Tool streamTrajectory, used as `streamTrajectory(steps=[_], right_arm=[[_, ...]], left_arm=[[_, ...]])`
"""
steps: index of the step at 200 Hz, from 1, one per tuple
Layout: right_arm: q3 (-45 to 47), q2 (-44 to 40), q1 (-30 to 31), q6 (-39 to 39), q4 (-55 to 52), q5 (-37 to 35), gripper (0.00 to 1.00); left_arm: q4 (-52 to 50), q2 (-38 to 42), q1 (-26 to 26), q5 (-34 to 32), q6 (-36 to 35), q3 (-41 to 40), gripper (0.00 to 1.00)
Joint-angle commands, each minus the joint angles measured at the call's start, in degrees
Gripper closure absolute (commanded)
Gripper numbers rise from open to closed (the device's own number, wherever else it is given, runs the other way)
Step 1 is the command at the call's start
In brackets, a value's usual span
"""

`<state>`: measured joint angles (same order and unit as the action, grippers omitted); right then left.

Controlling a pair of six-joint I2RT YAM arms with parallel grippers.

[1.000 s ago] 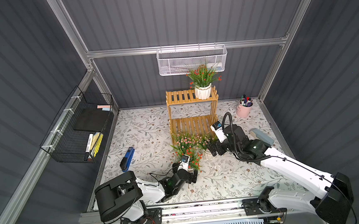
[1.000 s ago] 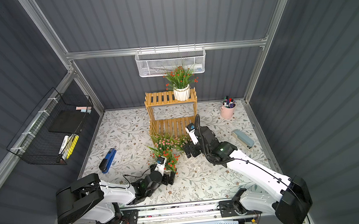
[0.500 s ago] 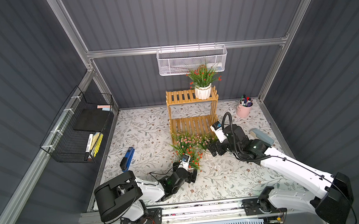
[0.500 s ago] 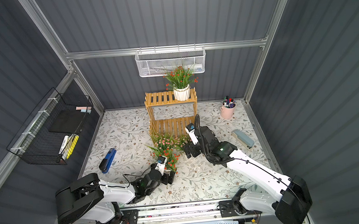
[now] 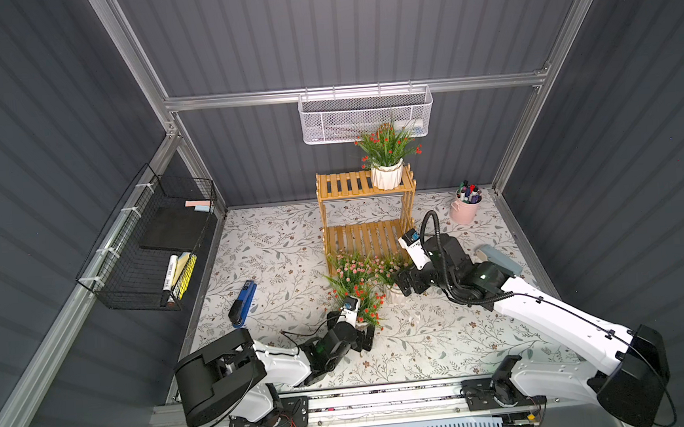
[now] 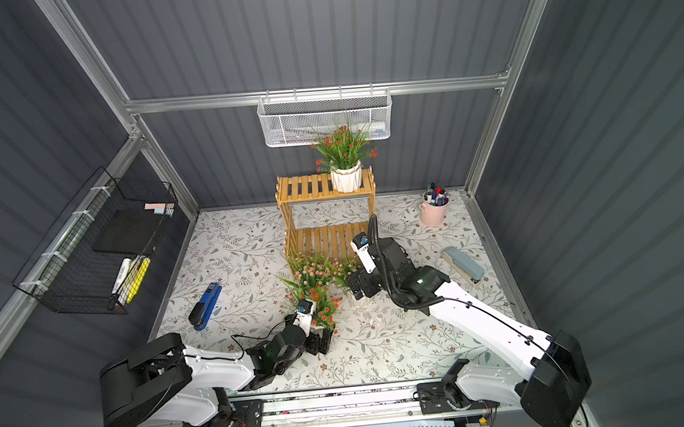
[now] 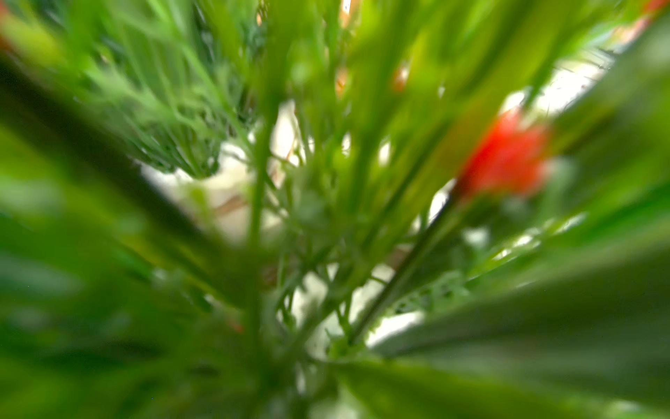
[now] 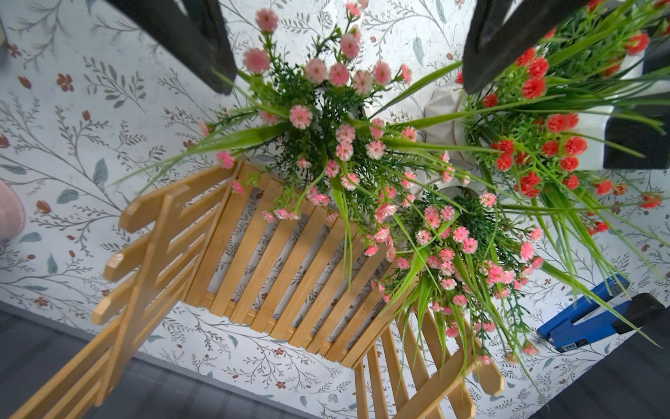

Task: Place the baby's breath potted plants on the rack by color
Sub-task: Pick up the baby's breath potted plant from the center of the board.

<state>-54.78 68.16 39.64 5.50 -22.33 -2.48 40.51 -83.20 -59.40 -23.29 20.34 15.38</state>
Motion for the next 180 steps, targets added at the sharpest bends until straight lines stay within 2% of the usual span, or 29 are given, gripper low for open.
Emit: streamTrajectory(steps=[1,70,125,180], right_arm=[[-0.66,0.57,-0.02,-0.46,-0.35,1.24,0.01],[-0.19,0.73,0.0,-0.64,-0.24,1.48,0.01],[-0.3,0.7,-0.04,-0.34,-0.61,2.26,0.01],[0.47,-0.13,-0.07,-0.3,-0.35,1.58,0.01]], left_arm=[[-0.95,-2.03,0.33,-0.6,0.47,1.21,0.01],[-0.43,-3.78,0.33,-3.63,-0.73,2.88,0.0],[2.89,-4.96,0.34,-2.96,-3.38,2.9,0.01],[2.53,-3.94,0.33,-1.32,-3.24,2.64,0.16]])
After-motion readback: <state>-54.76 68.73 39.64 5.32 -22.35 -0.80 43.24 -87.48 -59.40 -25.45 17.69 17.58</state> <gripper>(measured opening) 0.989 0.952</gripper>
